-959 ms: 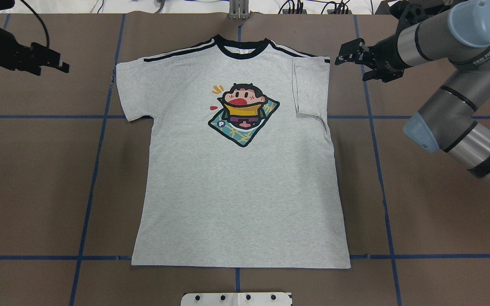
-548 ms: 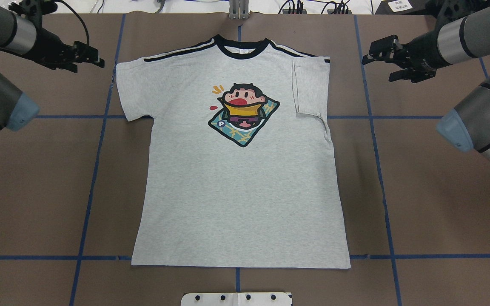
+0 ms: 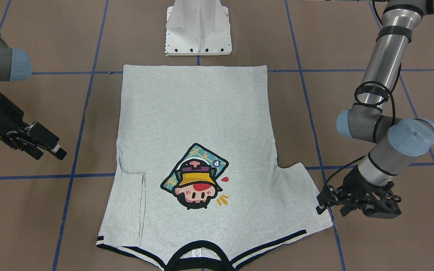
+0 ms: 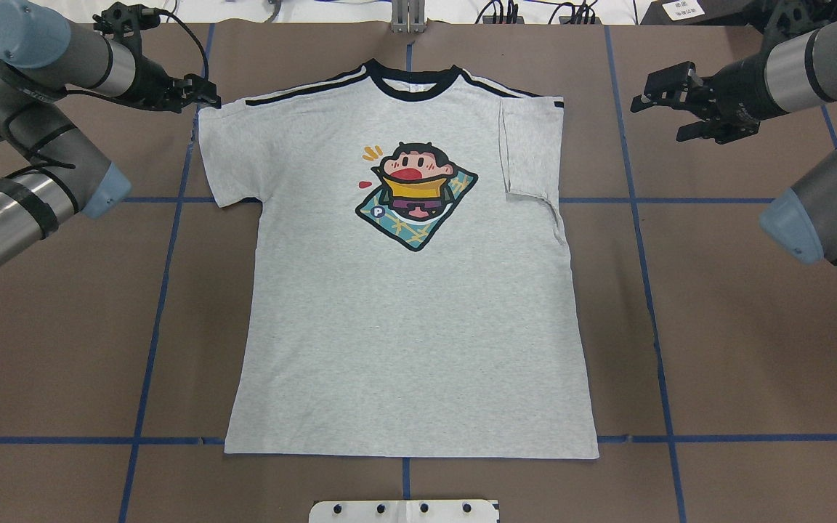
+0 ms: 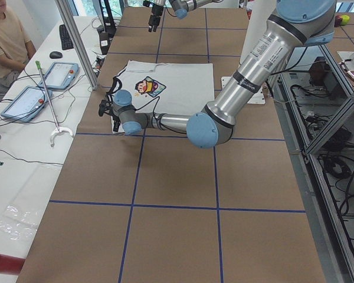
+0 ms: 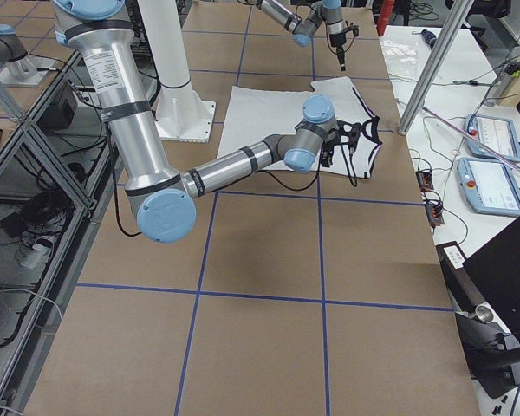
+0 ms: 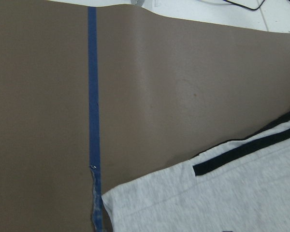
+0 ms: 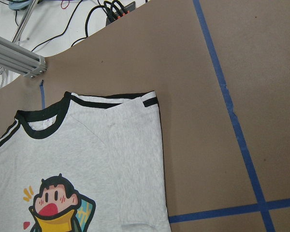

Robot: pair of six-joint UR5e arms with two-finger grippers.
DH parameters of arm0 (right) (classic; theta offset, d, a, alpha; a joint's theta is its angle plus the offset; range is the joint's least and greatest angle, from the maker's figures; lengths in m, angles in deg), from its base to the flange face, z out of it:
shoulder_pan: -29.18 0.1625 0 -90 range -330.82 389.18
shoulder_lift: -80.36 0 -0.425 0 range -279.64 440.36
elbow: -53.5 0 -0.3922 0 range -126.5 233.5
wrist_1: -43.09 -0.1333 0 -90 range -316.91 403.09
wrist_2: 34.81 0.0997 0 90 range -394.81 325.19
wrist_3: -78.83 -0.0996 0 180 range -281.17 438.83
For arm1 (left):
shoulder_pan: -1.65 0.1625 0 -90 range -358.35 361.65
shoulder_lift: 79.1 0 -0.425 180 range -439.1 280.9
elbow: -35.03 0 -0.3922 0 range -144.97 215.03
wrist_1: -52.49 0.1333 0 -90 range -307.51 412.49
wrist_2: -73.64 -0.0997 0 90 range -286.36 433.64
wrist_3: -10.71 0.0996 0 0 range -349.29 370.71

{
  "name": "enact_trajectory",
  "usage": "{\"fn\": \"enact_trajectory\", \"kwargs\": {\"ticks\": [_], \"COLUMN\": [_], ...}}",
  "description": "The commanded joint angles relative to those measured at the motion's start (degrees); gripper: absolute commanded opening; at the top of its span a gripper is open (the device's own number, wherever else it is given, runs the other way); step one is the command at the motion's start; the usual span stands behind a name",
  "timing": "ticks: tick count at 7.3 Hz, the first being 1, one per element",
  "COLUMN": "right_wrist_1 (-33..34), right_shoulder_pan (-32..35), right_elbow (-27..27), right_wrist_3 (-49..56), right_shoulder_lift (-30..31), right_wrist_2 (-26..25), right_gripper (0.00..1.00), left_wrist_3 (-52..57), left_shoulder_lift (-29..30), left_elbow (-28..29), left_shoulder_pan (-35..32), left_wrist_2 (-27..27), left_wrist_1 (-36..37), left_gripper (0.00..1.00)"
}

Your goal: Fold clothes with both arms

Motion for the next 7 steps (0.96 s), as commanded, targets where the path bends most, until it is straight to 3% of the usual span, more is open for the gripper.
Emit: {"fn": "enact_trajectory", "kwargs": {"ticks": [1, 2, 4, 5, 6, 7], "right_wrist_1": [0.0, 0.2, 0.3, 0.3, 0.3, 0.3], "right_shoulder_pan": [-0.1, -0.1, -0.1, -0.1, -0.1, -0.1], "right_elbow": [-0.3, 0.0, 0.0, 0.0, 0.0, 0.1], "right_wrist_3": [1.2, 3.0, 3.1, 3.1, 3.1, 3.1], "right_shoulder_lift": [0.6, 0.7, 0.7, 0.7, 0.7, 0.7], "right_wrist_2": [-0.5, -0.6, -0.6, -1.0, -1.1, -1.2], "right_gripper": [1.00, 1.00, 1.00, 1.00, 1.00, 1.00], "left_wrist_3": [0.0, 0.0, 0.0, 0.0, 0.1, 0.1], "left_shoulder_lift": [1.9, 1.9, 2.0, 2.0, 2.0, 2.0], "left_elbow": [4.2, 5.0, 5.9, 5.9, 5.9, 5.9], "left_shoulder_pan": [0.7, 1.2, 1.5, 1.5, 1.5, 1.5], "left_wrist_2": [-1.4, -1.4, -1.5, -1.5, -1.5, -1.5], "left_wrist_1": [-1.6, -1.6, -1.9, -1.9, -1.9, -2.0], "left_gripper": [0.67, 0.60, 0.54, 0.44, 0.28, 0.00]}}
